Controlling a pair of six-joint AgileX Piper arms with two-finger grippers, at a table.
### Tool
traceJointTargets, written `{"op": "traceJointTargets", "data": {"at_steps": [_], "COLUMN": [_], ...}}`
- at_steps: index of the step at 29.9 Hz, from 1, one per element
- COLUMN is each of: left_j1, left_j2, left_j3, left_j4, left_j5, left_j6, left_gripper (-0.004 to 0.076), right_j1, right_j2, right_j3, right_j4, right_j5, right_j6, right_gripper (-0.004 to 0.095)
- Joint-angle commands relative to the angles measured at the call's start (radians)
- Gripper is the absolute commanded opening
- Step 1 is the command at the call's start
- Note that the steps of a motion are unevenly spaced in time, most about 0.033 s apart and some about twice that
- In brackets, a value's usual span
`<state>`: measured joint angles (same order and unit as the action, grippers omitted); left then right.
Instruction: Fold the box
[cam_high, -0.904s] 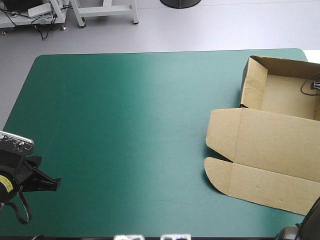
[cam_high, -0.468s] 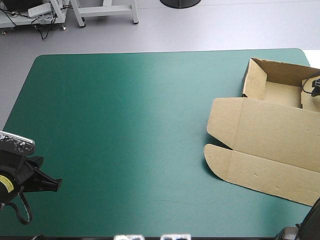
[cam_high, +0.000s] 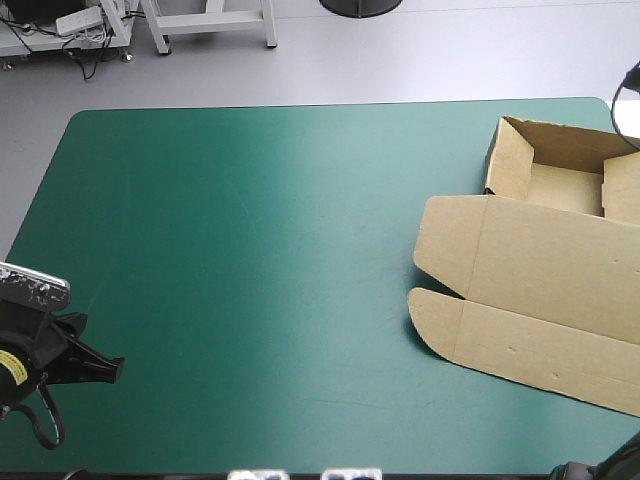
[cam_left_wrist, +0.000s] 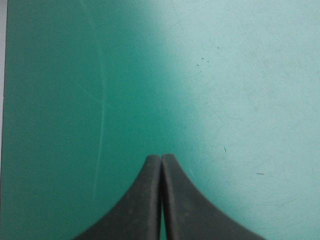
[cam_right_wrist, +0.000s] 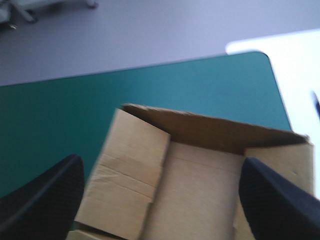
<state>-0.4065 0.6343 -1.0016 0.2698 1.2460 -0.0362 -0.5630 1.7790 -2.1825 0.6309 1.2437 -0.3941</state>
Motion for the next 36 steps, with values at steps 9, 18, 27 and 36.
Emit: {"op": "traceJointTargets", "data": {"at_steps": [9,18,27,36], "left_j1": [0.0,0.0,0.0,0.0], "left_j2": [0.004,0.004,0.004,0.004], "left_j3": [-0.024,-0.024,-0.024,-0.024], "left_j4": [-0.046,-0.05,-0.05,-0.05], "left_j5": [-0.058,-0.048,-0.052,0.0], "left_j6": [-0.008,0.002,-0.001,-0.001], "left_gripper": [-0.001,-0.001,-0.001,-0.001], "right_j1": [0.412,0.705,0.712,0.712], "right_j2": [-0.374,-0.496,-0.693,-0.907], "right_j3": [-0.009,0.071,0.636,1.137], "right_j4": [-0.073,-0.354,-0.355,-0.403], "right_j5": [0.012,0.012,0.012,-0.052], "right_j6": [-0.019,0.054,0.058,0.099], "right_gripper": [0.0257,-0.0017,-0.0017,-0.0017]}}
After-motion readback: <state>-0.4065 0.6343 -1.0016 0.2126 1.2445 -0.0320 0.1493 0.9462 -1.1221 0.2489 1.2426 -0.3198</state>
